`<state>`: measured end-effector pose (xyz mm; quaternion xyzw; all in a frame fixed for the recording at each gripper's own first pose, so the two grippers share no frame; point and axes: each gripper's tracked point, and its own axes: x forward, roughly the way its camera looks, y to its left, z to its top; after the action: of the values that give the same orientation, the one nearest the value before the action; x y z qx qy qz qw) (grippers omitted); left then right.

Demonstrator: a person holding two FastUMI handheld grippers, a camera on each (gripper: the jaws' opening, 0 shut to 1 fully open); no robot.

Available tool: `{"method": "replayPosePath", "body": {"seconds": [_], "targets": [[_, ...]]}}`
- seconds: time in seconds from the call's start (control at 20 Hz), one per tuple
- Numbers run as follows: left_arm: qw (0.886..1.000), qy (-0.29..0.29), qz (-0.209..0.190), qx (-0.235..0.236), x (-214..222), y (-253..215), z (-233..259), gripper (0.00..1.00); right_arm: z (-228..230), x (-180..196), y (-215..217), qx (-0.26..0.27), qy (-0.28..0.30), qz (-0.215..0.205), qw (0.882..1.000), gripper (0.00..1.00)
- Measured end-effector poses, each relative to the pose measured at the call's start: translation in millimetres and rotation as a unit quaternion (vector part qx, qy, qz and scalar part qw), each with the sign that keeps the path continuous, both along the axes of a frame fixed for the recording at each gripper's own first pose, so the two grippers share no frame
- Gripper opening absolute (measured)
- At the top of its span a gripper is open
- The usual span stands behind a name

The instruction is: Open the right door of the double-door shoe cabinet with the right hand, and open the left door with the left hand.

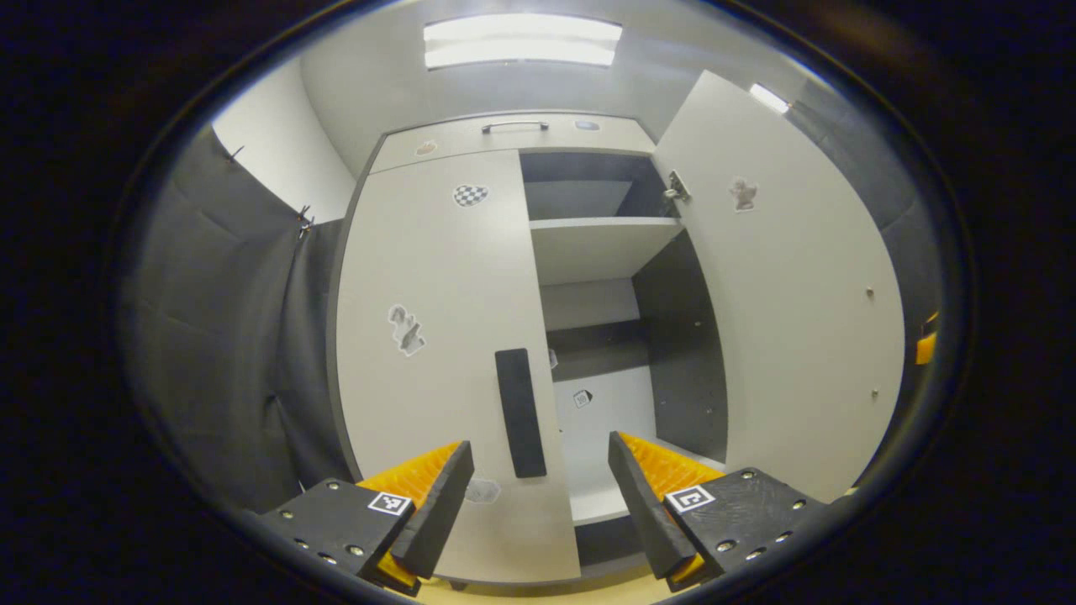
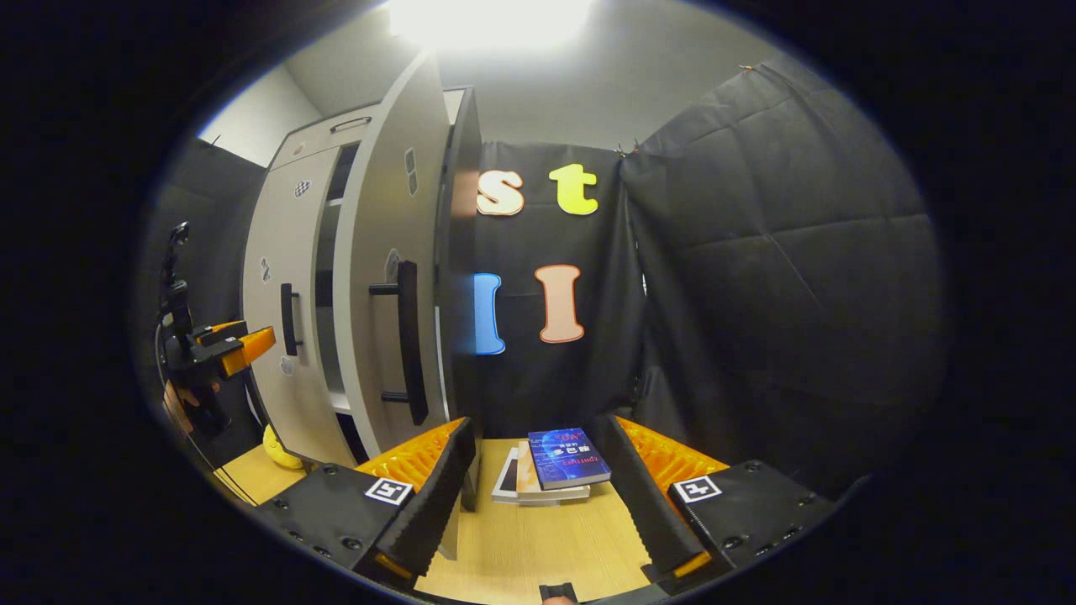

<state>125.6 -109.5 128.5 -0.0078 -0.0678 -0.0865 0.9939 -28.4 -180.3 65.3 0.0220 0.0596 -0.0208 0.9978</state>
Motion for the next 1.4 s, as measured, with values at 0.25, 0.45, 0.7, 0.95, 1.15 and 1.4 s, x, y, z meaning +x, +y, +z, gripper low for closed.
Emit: {"method": "replayPosePath", "body": {"seconds": [0.25, 0.45, 0.7, 0.95, 1.15, 1.4], "targets": [[1.000, 0.010, 0.003, -0.019, 38.9, 7.4, 10.4, 0.94, -12.1, -11.7, -24.1, 0.011, 0.016, -0.034, 0.999, 0.92], [0.999, 0.031, 0.004, -0.016, 69.3, 4.0, 2.7, 0.93, -14.9, -15.2, -37.0, 0.020, 0.017, -0.053, 0.998, 0.96], [0.998, 0.058, 0.018, -0.012, 87.9, 3.1, -12.7, 0.94, -21.6, -18.0, -50.8, 0.025, 0.024, -0.067, 0.997, 0.92], [0.997, 0.069, -0.002, -0.030, 96.5, -5.9, -19.3, 0.52, -30.2, -17.2, -63.6, 0.032, 0.034, -0.071, 0.996, 0.97], [0.997, 0.072, 0.002, -0.014, 96.8, -9.3, -19.2, 0.31, -36.4, -14.3, -70.9, 0.027, 0.037, -0.069, 0.997, 0.92], [0.996, 0.086, 0.013, -0.027, 96.4, -6.8, -21.5, 0.16, -43.6, -5.1, -75.4, 0.028, 0.040, -0.051, 0.998, 0.92]]}}
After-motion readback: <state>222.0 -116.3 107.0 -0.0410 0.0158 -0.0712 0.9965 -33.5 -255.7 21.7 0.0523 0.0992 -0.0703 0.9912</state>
